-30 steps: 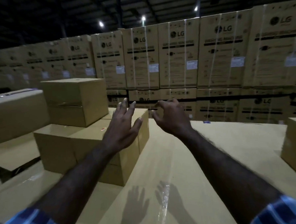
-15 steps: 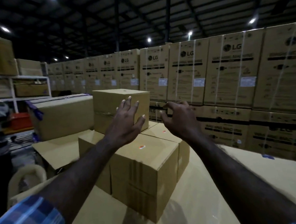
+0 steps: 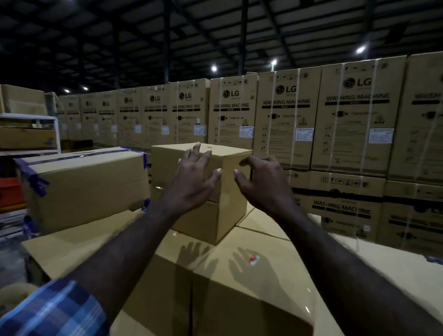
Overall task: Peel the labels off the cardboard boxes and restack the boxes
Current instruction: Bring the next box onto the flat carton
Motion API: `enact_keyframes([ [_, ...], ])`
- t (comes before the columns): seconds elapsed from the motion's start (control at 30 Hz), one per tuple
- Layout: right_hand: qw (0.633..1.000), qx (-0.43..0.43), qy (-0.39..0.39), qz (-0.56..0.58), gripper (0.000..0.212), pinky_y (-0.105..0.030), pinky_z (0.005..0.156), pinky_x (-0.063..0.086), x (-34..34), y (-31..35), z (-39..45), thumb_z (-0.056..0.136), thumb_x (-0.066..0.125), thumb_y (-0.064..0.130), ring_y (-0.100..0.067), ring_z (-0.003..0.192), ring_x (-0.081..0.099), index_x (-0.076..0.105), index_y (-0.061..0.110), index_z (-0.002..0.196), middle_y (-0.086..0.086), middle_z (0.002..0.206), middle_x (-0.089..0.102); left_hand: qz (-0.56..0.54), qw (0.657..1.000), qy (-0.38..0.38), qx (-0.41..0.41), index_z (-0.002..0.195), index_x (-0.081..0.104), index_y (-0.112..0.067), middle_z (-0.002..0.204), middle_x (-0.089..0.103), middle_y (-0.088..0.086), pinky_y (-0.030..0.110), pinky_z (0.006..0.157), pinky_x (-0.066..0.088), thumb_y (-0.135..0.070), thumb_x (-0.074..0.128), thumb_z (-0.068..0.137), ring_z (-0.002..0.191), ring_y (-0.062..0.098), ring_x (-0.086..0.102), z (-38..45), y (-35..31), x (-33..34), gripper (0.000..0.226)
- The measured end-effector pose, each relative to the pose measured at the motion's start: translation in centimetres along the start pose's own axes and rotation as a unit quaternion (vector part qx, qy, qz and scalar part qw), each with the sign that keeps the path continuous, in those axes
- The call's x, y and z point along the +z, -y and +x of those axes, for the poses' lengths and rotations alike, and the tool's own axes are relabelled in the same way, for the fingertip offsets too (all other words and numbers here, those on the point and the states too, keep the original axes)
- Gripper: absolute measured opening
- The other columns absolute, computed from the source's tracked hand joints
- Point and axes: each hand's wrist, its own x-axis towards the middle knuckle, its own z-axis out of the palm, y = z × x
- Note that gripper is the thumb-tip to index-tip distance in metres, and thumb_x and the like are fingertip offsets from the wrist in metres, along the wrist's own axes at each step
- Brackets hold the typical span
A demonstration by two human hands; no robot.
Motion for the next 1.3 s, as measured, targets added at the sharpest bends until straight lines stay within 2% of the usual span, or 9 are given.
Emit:
enact_keyframes([
  [0.27,0.995,0.102,-0.004,0.004,0.053,-0.039,0.093,0.047,7.6,1.3,6.1,0.094,0.052,0.051,-0.026,0.123,0.048,0.046,0.022,0.139,-0.011,0.134,0.052,-0.004,1.0,0.016,0.007,0.152,0.025,-0.023,0.162,0.006,0.007,0.049,0.117,0.015,-0.048,0.04,0.099,0.149,0.026,0.004,8.0,9.6,0.3,0.061],
  [0.5,0.988,0.146,0.02,0.036,0.064,-0.051,0.096,0.048,11.8,1.4,8.7,0.094,0.032,0.065,-0.027,0.127,0.047,0.04,0.022,0.141,-0.008,0.141,0.047,0.015,0.998,0.062,-0.009,0.146,0.037,-0.028,0.16,0.015,0.012,0.057,0.115,0.018,-0.059,0.032,0.097,0.146,0.034,0.014,12.1,15.5,1.7,0.058],
  [0.6,0.985,0.164,-0.006,0.049,0.07,-0.05,0.09,0.052,12.8,1.7,9.3,0.089,0.023,0.072,-0.026,0.118,0.053,0.044,0.024,0.135,-0.008,0.133,0.053,-0.02,0.999,0.028,-0.023,0.137,0.051,-0.031,0.155,0.028,0.014,0.055,0.107,0.032,-0.065,0.032,0.094,0.14,0.036,0.027,12.9,17.1,1.5,0.058],
  [0.7,0.985,0.166,-0.042,0.039,0.059,-0.047,0.08,0.056,13.7,1.7,9.7,0.092,0.025,0.068,-0.023,0.104,0.059,0.046,0.025,0.128,-0.007,0.12,0.058,-0.048,0.997,-0.018,-0.052,0.127,0.062,-0.024,0.149,0.037,0.014,0.047,0.093,0.041,-0.067,0.037,0.09,0.131,0.035,0.037,13.5,18.5,1.5,0.062],
  [0.87,0.981,0.181,-0.069,0.029,0.075,-0.048,0.074,0.058,14.9,1.8,10.2,0.08,0.017,0.078,-0.027,0.103,0.063,0.038,0.029,0.133,-0.011,0.121,0.061,-0.135,0.983,-0.033,-0.122,0.134,0.055,-0.025,0.157,0.024,0.016,0.046,0.087,0.05,-0.073,0.051,0.079,0.132,0.038,0.039,14.7,20.1,2.5,0.073],
  [0.93,0.979,0.187,-0.077,0.031,0.074,-0.048,0.073,0.059,15.1,2.0,10.3,0.08,0.019,0.079,-0.027,0.101,0.064,0.038,0.03,0.132,-0.011,0.119,0.061,-0.181,0.97,-0.04,-0.16,0.139,0.049,-0.024,0.155,0.027,0.017,0.051,0.095,0.047,-0.07,0.056,0.079,0.132,0.038,0.038,15.0,20.3,3.0,0.076],
  [1.07,0.975,0.2,-0.09,0.04,0.064,-0.048,0.079,0.058,15.2,2.0,10.1,0.091,0.034,0.067,-0.027,0.106,0.061,0.039,0.024,0.138,-0.012,0.122,0.06,-0.264,0.948,-0.051,-0.168,0.134,0.054,-0.015,0.13,0.057,0.014,0.038,0.08,0.052,-0.054,0.066,0.083,0.108,0.024,0.057,15.0,19.8,3.1,0.065],
  [1.2,0.969,0.217,-0.102,0.058,0.052,-0.045,0.078,0.059,14.0,1.7,10.4,0.096,0.044,0.055,-0.026,0.101,0.063,0.045,0.018,0.132,-0.013,0.117,0.061,-0.263,0.95,-0.068,-0.156,0.131,0.057,-0.013,0.125,0.061,0.013,0.04,0.084,0.053,-0.054,0.068,0.081,0.108,0.025,0.059,14.6,18.5,2.3,0.066],
  [1.3,0.969,0.198,-0.128,0.071,0.043,-0.042,0.072,0.061,12.3,2.1,10.6,0.096,0.047,0.051,-0.021,0.09,0.065,0.048,0.018,0.124,-0.009,0.106,0.062,-0.284,0.945,-0.081,-0.141,0.131,0.056,-0.011,0.124,0.061,0.013,0.03,0.072,0.05,-0.051,0.067,0.083,0.101,0.02,0.059,14.3,17.0,1.2,0.063],
])
